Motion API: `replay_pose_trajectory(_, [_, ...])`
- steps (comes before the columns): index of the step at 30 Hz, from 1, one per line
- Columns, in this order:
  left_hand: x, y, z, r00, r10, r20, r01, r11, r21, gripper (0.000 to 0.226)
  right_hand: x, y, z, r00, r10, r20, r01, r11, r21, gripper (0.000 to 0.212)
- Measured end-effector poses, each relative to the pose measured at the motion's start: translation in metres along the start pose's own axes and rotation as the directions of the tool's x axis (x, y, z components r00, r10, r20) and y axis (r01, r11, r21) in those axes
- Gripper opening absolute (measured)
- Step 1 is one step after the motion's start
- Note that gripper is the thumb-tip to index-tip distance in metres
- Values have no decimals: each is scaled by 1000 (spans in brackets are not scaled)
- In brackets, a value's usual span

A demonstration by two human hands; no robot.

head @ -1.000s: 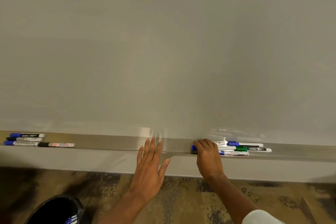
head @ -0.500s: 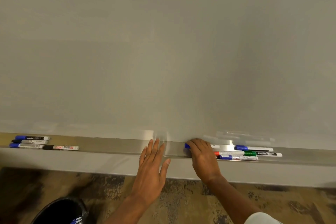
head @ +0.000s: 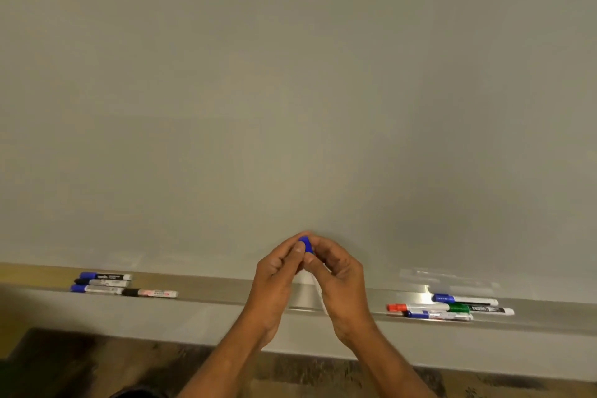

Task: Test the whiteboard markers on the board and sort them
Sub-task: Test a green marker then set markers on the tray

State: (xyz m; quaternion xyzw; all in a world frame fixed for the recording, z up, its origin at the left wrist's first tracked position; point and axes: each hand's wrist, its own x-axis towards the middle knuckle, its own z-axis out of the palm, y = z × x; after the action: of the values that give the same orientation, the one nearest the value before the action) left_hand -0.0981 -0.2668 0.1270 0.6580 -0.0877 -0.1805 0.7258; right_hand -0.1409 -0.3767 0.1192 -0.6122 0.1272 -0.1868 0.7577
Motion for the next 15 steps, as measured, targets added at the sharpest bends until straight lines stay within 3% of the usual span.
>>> replay_pose_trajectory(4, [-9,53,-12,997,-3,75,12,992,-125,32,-8,-56,26,998,51,40,-58,981,185,25])
replay_pose_trajectory(9, [-13,112,-29,986,33,165,5,975,-224,35,-20,-112,61,992,103,71,-118,961,251,18])
replay_pose_trajectory(15, [-24,173,-41,956,100,277,-37,974,-222,42,-33,-167,89,949,188,251,-255,930,265,38])
